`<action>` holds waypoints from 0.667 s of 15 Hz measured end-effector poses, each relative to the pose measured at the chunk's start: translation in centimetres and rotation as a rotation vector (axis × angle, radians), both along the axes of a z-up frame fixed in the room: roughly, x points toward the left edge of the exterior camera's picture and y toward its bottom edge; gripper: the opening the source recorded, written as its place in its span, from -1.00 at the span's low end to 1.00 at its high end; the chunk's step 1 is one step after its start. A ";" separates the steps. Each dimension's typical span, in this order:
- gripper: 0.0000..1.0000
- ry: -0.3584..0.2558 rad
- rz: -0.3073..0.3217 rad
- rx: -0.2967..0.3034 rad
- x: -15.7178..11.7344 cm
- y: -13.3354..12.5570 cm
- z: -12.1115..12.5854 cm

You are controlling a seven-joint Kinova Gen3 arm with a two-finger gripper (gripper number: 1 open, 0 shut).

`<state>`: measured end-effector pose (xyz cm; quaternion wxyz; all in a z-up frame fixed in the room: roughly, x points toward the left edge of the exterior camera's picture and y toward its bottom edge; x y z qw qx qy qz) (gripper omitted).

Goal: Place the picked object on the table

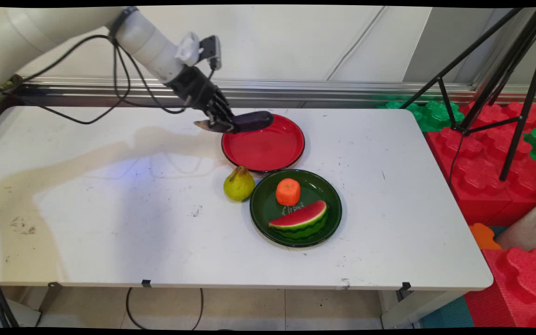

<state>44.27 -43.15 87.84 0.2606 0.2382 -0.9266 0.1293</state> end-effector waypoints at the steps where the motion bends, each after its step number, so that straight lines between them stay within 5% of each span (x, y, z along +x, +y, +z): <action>1: -1.00 0.003 0.010 0.001 0.3 0.9 0.7; 10: -1.00 -0.014 0.094 0.063 3.6 8.3 4.2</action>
